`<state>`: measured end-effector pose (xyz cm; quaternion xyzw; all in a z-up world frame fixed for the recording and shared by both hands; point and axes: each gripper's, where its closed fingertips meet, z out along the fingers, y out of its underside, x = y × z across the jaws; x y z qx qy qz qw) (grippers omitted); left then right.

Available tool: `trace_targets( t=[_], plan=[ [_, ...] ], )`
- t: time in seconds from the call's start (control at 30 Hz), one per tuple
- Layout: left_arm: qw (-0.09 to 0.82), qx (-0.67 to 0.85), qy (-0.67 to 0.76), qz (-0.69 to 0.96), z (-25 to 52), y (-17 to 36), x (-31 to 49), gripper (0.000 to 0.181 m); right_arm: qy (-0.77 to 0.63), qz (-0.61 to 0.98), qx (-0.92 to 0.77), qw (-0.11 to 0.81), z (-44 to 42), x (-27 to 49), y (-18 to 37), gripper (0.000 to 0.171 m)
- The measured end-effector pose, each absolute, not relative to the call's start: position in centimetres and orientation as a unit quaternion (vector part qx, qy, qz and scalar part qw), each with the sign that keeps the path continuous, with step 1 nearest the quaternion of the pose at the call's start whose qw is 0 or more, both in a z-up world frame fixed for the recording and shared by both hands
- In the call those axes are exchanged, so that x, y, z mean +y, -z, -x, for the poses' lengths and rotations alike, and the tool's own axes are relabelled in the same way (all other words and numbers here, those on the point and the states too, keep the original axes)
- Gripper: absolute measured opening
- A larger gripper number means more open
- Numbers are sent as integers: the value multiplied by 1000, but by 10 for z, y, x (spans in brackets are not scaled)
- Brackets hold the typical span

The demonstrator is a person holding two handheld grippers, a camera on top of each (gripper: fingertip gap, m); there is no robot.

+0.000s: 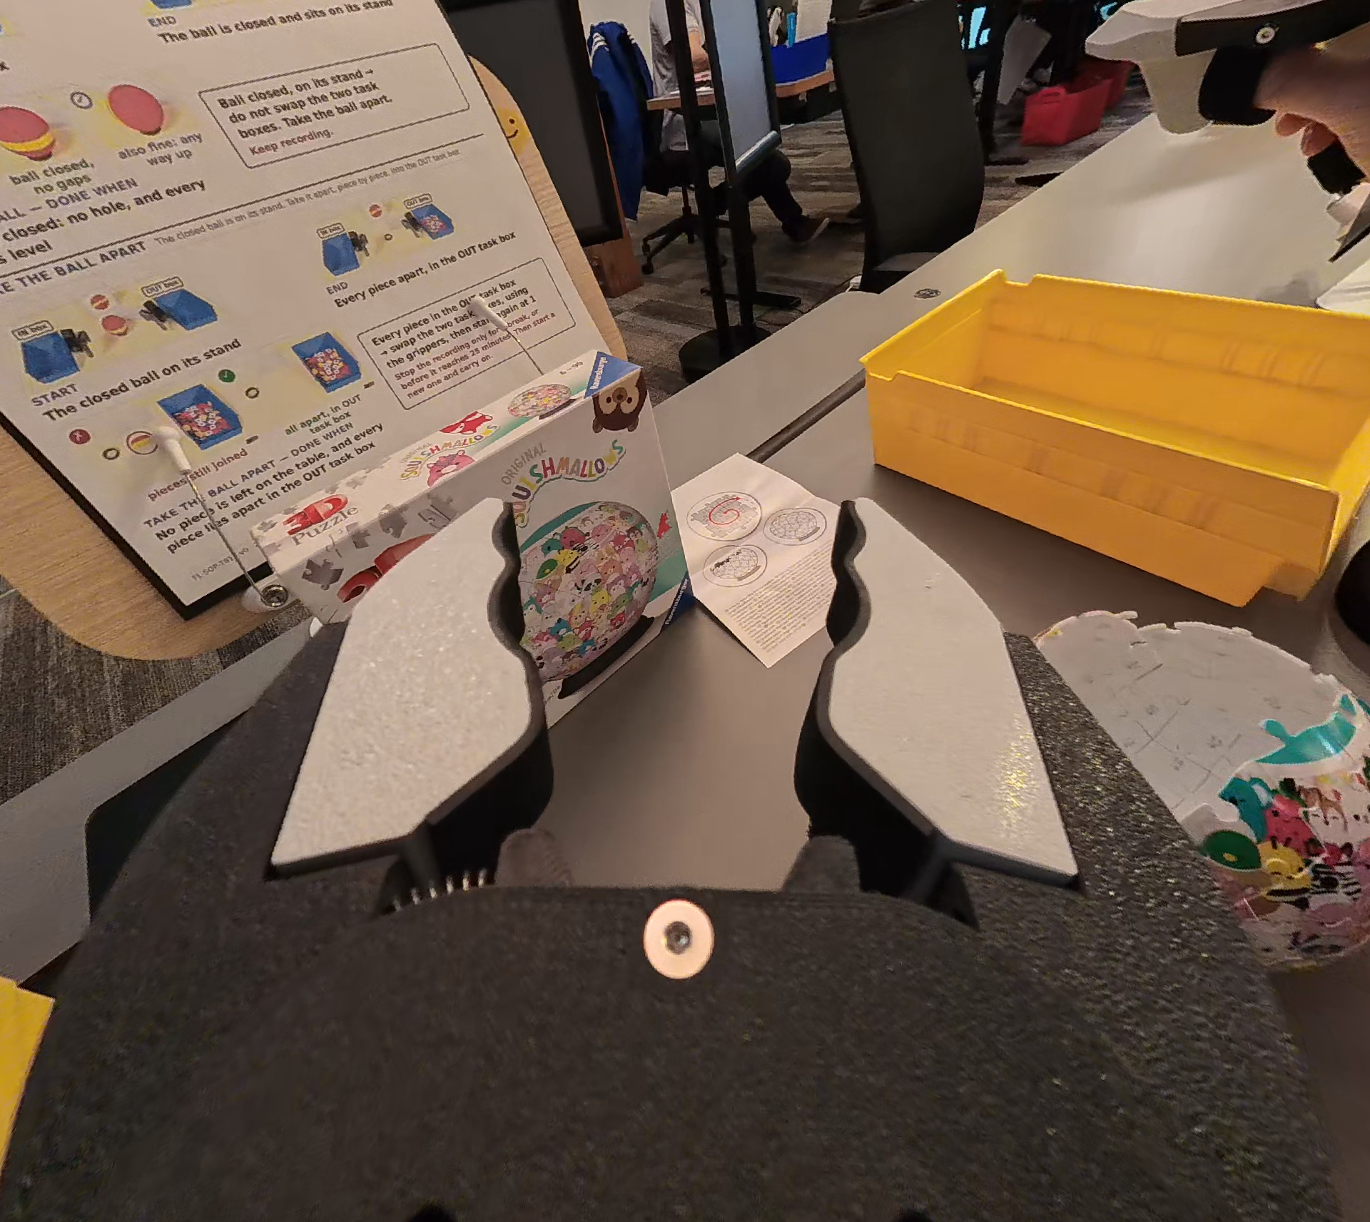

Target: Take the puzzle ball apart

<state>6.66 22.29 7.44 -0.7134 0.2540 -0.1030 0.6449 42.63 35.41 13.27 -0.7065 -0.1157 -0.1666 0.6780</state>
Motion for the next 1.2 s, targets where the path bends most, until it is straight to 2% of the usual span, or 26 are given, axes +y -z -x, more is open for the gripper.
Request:
trace_targets(
  t=[0.8, 0.97, 1.03, 1.2],
  plan=[
    [620, 256, 92, 736, -68, -60, 227, 80, 148, 716, -124, 670, -424, 358, -125, 64],
    [599, 238, -19, 765, -44, -50, 235, 81, 117, 717, -159, 669, -404, 360, -119, 65],
    [582, 225, -58, 780, -34, -45, 238, 71, 71, 713, -185, 672, -384, 358, -117, 65],
    [555, 194, -187, 787, -4, -38, 244, 75, 43, 642, -249, 724, -343, 335, -139, 62]
  ],
)
